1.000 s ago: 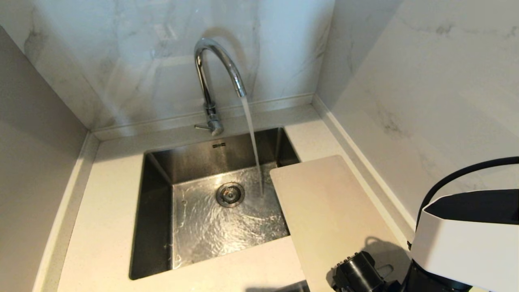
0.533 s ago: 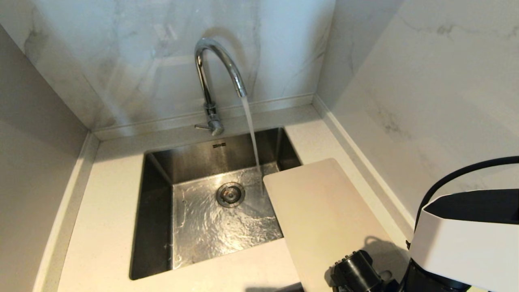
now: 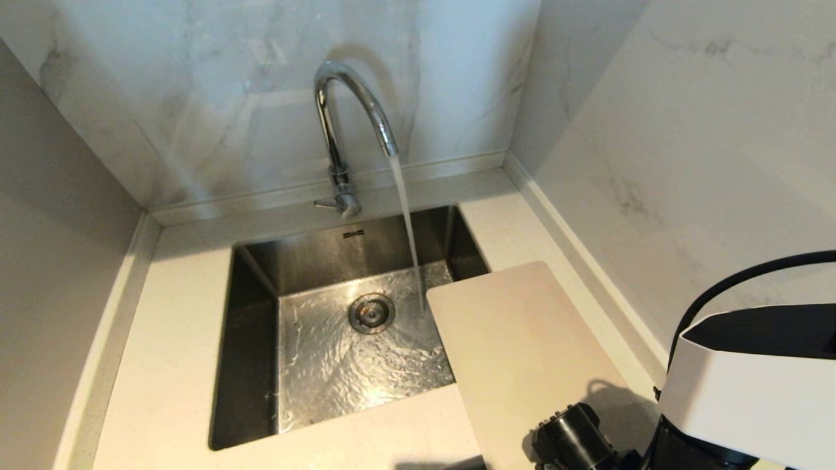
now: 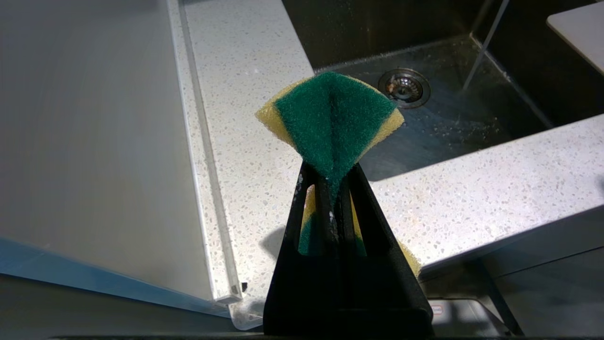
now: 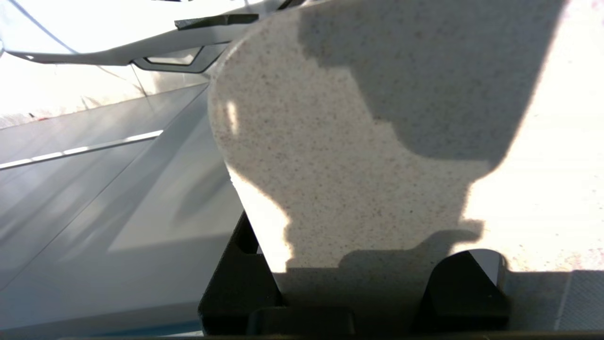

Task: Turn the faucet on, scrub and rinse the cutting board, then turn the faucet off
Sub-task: Pick up the cutting board

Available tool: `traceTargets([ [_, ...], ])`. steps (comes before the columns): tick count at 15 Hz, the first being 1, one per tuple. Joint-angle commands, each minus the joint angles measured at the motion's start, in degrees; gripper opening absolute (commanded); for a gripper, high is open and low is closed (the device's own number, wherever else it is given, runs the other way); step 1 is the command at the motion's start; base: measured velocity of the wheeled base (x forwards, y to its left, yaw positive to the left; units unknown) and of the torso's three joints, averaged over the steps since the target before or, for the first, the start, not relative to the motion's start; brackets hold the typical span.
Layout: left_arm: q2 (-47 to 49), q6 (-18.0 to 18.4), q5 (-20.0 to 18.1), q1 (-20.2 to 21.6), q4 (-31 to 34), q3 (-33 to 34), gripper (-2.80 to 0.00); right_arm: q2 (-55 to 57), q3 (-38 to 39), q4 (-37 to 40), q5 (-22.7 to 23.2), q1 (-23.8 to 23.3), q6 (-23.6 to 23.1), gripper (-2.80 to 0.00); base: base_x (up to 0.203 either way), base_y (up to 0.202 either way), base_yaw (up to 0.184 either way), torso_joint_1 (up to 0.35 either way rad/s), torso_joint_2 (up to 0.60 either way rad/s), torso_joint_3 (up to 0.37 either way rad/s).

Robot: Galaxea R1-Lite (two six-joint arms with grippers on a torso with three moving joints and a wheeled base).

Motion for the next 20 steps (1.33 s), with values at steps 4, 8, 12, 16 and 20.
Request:
traceTargets([
  [4, 0.0, 0.0, 0.0, 0.0, 0.0, 0.1, -2.8, -1.4, 0.5, -0.2, -0.2, -0.2, -1.1, -2.8, 0.0, 0.0, 0.0, 0.0, 0.0, 0.0],
  [8, 0.0, 0.0, 0.0, 0.0, 0.0, 0.1, -2.8, -8.8, 0.5, 3.9, -0.5, -0.1, -1.9, -2.8, 0.0, 0.0, 0.0, 0.0, 0.0, 0.0],
  [12, 0.0, 0.0, 0.0, 0.0, 0.0, 0.1, -2.8, -18.6, -0.2, 14.5, -3.1, 0.8, -2.0, -2.8, 0.0, 0.0, 0.0, 0.0, 0.0, 0.0],
  [16, 0.0, 0.0, 0.0, 0.0, 0.0, 0.1, -2.8, -19.2, -1.6, 14.7, -5.9, 1.1, -2.3, -2.8, 0.0, 0.0, 0.0, 0.0, 0.0, 0.0],
  [20, 0.0, 0.0, 0.0, 0.0, 0.0, 0.1, -2.8, -19.3, -3.6, 12.4, -7.3, 1.1, -2.7, -2.8, 0.0, 0.0, 0.0, 0.0, 0.0, 0.0],
])
